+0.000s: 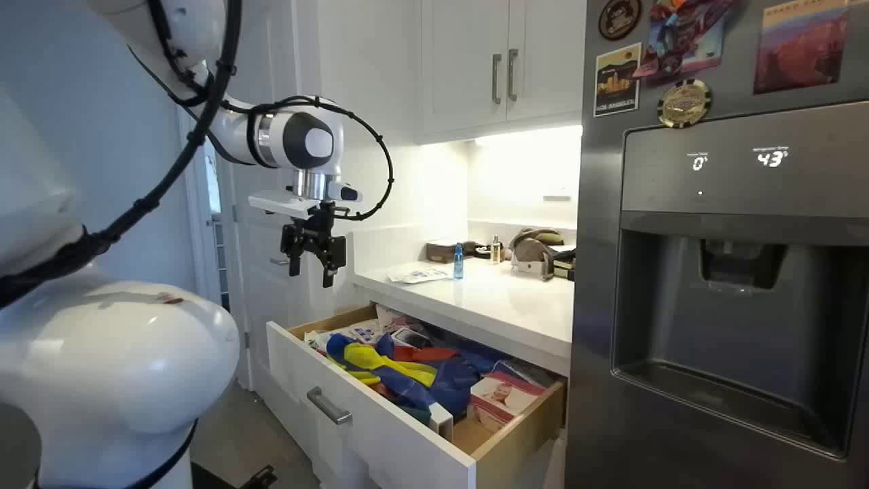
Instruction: Move the packet from the counter to the drawer
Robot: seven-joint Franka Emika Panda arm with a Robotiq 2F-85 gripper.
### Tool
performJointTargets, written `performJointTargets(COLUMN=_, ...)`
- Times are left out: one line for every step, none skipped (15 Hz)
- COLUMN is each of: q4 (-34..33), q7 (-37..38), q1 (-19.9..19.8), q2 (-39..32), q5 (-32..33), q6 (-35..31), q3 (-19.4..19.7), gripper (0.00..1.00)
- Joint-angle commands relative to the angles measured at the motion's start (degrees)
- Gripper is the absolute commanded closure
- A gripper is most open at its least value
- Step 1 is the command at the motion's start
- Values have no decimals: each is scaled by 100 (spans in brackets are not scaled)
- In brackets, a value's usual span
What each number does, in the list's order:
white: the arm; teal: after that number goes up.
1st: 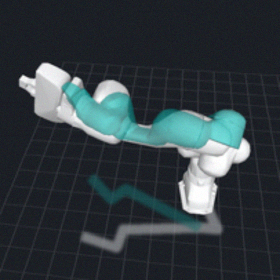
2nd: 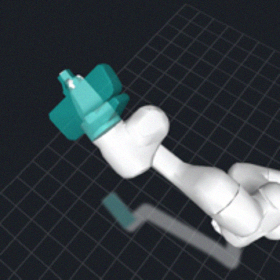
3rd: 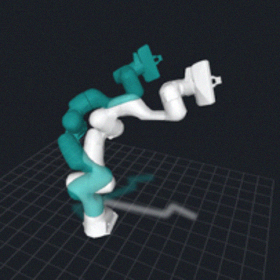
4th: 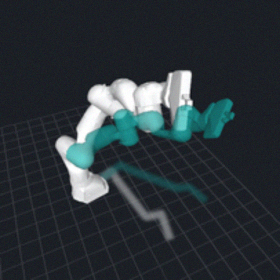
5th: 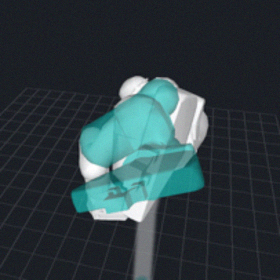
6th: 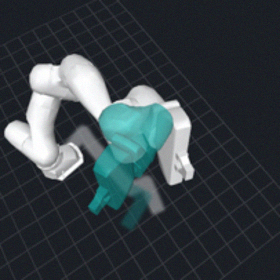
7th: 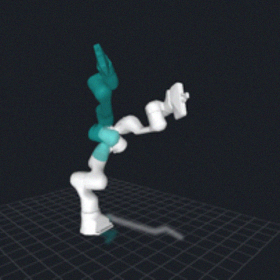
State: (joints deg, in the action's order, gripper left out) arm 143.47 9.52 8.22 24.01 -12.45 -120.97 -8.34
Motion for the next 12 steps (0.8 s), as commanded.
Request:
performJointTargets(q4=-8, q7=-1, q1=-3, q2=0, q5=1, q6=12, q3=-3, gripper=0)
performJointTargets(q4=-8, q7=-1, q1=-3, q2=0, q5=1, q6=12, q3=-3, gripper=0)
performJointTargets(q4=-8, q7=-1, q1=-3, q2=0, q5=1, q6=12, q3=-3, gripper=0)
performJointTargets(q4=-8, q7=-1, q1=-4, q2=0, q5=1, q6=12, q3=-2, gripper=0)
performJointTargets(q4=-8, q7=-1, q1=-4, q2=0, q5=1, q6=12, q3=-1, gripper=0)
performJointTargets(q4=-8, q7=-1, q1=-4, q2=0, q5=1, q6=12, q3=-1, gripper=0)
performJointTargets(q4=-8, q7=-1, q1=-3, q2=0, q5=1, q6=12, q3=-2, gripper=0)
performJointTargets(q4=-20, q7=-63, q1=19, q2=-78, q5=-111, q6=-354, q3=14, gripper=0)
performJointTargets(q4=-47, q7=-59, q1=21, q2=-163, q5=-161, q6=-759, q3=3, gripper=0)
performJointTargets(q4=-104, q7=13, q1=16, q2=-313, q5=-187, q6=-1255, q3=-29, gripper=0)
performJointTargets(q4=-225, q7=64, q1=14, q2=-569, q5=-170, q6=-1734, q3=-69, gripper=0)
performJointTargets(q4=-375, q7=133, q1=-4, q2=-890, q5=-95, q6=-2311, q3=-128, gripper=0)
